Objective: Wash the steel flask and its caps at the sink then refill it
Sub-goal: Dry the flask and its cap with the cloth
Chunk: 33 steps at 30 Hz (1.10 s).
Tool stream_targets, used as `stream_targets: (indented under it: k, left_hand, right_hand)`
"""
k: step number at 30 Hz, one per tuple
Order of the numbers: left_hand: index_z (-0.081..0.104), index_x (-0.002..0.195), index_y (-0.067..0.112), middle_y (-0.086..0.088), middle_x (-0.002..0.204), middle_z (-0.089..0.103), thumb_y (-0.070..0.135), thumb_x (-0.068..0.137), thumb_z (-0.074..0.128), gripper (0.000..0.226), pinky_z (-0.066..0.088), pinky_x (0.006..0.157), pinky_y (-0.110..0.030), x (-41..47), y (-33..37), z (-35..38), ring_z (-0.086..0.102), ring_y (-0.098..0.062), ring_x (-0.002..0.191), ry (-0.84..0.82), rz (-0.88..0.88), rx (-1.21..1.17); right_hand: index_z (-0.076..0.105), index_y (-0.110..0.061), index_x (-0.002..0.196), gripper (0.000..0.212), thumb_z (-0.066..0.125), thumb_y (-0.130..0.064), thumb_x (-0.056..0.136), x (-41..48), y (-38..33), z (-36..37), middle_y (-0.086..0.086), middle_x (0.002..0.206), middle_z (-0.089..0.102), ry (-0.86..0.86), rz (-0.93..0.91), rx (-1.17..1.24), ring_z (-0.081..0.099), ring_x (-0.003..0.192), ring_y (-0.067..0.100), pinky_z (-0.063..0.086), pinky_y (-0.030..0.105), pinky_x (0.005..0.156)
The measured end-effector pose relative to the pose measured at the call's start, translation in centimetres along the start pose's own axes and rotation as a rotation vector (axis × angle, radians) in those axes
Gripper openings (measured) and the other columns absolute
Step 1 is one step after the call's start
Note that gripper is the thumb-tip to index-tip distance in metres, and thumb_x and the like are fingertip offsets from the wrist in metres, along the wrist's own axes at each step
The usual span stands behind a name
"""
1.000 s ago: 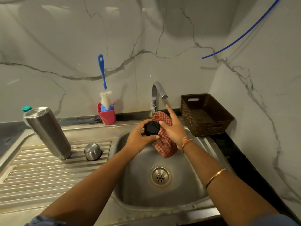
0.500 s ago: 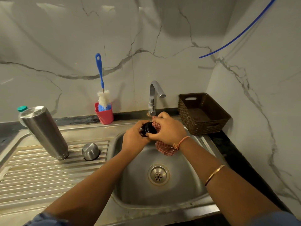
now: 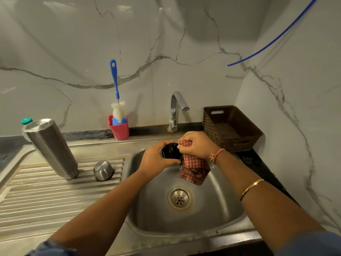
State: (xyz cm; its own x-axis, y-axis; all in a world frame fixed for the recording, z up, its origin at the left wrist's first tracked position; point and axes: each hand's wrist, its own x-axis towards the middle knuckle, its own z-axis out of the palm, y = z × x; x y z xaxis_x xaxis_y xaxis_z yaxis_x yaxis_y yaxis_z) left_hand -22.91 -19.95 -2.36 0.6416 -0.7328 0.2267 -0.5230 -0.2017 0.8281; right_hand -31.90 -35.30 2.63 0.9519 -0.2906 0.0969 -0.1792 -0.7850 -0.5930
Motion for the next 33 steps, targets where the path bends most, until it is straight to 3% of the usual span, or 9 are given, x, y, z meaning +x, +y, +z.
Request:
stream_targets:
  k: [5, 8, 11, 14, 18, 20, 25, 29, 33]
  left_hand:
    - [0.057, 0.111, 0.024, 0.011, 0.107, 0.064, 0.027, 0.066, 0.085, 0.053, 0.047, 0.086, -0.017, 0.1, -0.4, 0.2, 0.06, -0.006, 0.102, 0.022, -0.077, -0.068]
    - [0.055, 0.108, 0.022, 0.009, 0.106, 0.062, 0.034, 0.062, 0.087, 0.057, 0.045, 0.08, -0.016, 0.2, -0.8, 0.1, 0.057, -0.006, 0.099, 0.094, -0.109, -0.054]
    - [0.051, 0.106, 0.023, 0.009, 0.104, 0.06, 0.034, 0.06, 0.088, 0.061, 0.046, 0.08, -0.018, 0.4, -1.0, 0.1, 0.058, -0.009, 0.098, 0.15, -0.158, -0.088]
    - [0.047, 0.114, 0.021, 0.011, 0.106, 0.057, 0.026, 0.061, 0.087, 0.067, 0.046, 0.085, -0.02, 0.7, -1.1, 0.2, 0.056, -0.01, 0.103, 0.205, -0.194, -0.153]
    - [0.048, 0.115, 0.023, 0.01, 0.109, 0.056, 0.018, 0.067, 0.084, 0.061, 0.042, 0.077, -0.007, 0.9, -1.1, 0.2, 0.054, -0.004, 0.099, 0.218, -0.119, -0.121]
    - [0.049, 0.113, 0.023, 0.007, 0.109, 0.057, 0.016, 0.069, 0.083, 0.056, 0.043, 0.075, -0.007, 1.0, -1.0, 0.2, 0.054, -0.001, 0.096, 0.23, -0.074, -0.089]
    - [0.053, 0.108, 0.015, 0.0, 0.105, 0.054, 0.011, 0.076, 0.075, 0.039, 0.038, 0.075, -0.012, 1.0, -0.2, 0.5, 0.05, -0.01, 0.092, 0.283, 0.008, 0.119]
    - [0.055, 0.106, 0.013, 0.003, 0.101, 0.05, 0.016, 0.074, 0.077, 0.039, 0.043, 0.078, -0.026, 1.3, 0.3, 0.7, 0.049, -0.013, 0.091, 0.337, -0.004, 0.187]
    - [0.054, 0.107, 0.014, 0.003, 0.103, 0.05, 0.016, 0.079, 0.072, 0.033, 0.039, 0.075, -0.02, 1.2, 0.7, 0.9, 0.05, -0.013, 0.092, 0.384, -0.047, 0.15]
  right_hand:
    - [0.07, -0.013, 0.107, 0.032, 0.071, -0.031, 0.08, 0.1, 0.8, -0.6, -0.004, 0.096, 0.065, 0.0, 0.128, 0.251, 0.058, 0.087, 0.004, 0.044, 0.011, 0.072]
    - [0.063, -0.013, 0.117, 0.035, 0.067, -0.025, 0.085, 0.1, 1.9, -0.7, 0.002, 0.111, 0.064, 0.21, 0.233, 0.369, 0.058, 0.101, 0.013, 0.046, 0.019, 0.082]
    - [0.046, -0.017, 0.131, 0.047, 0.059, -0.01, 0.087, -0.4, 2.2, -0.2, 0.004, 0.117, 0.058, 0.243, 0.244, 0.391, 0.056, 0.105, 0.018, 0.046, 0.027, 0.087]
    - [0.045, -0.018, 0.123, 0.041, 0.061, -0.011, 0.085, -1.6, 1.4, 0.9, 0.001, 0.113, 0.06, 0.23, 0.099, 0.252, 0.058, 0.104, 0.018, 0.052, 0.033, 0.088]
    - [0.062, -0.016, 0.117, 0.033, 0.06, -0.012, 0.085, -2.4, 0.1, 2.3, 0.003, 0.132, 0.053, 0.249, -0.159, -0.031, 0.05, 0.114, 0.014, 0.039, 0.019, 0.092]
    - [0.063, -0.015, 0.118, 0.033, 0.061, -0.015, 0.085, -2.4, -0.3, 2.9, 0.004, 0.134, 0.047, 0.241, -0.237, -0.129, 0.051, 0.11, 0.018, 0.042, 0.02, 0.087]
    - [0.065, -0.009, 0.108, 0.033, 0.048, -0.024, 0.084, -2.2, -1.5, 4.4, 0.014, 0.11, 0.058, 0.251, -0.428, -0.421, 0.06, 0.081, 0.024, 0.053, 0.032, 0.061]
    - [0.064, -0.008, 0.109, 0.033, 0.044, -0.023, 0.089, -2.2, -1.5, 4.8, 0.007, 0.105, 0.056, 0.371, -0.272, -0.226, 0.059, 0.079, 0.019, 0.047, 0.021, 0.065]
    - [0.066, -0.01, 0.114, 0.026, 0.057, -0.017, 0.09, -1.7, -2.5, 5.7, 0.002, 0.108, 0.056, 0.488, -0.057, -0.01, 0.057, 0.091, 0.013, 0.04, 0.013, 0.078]
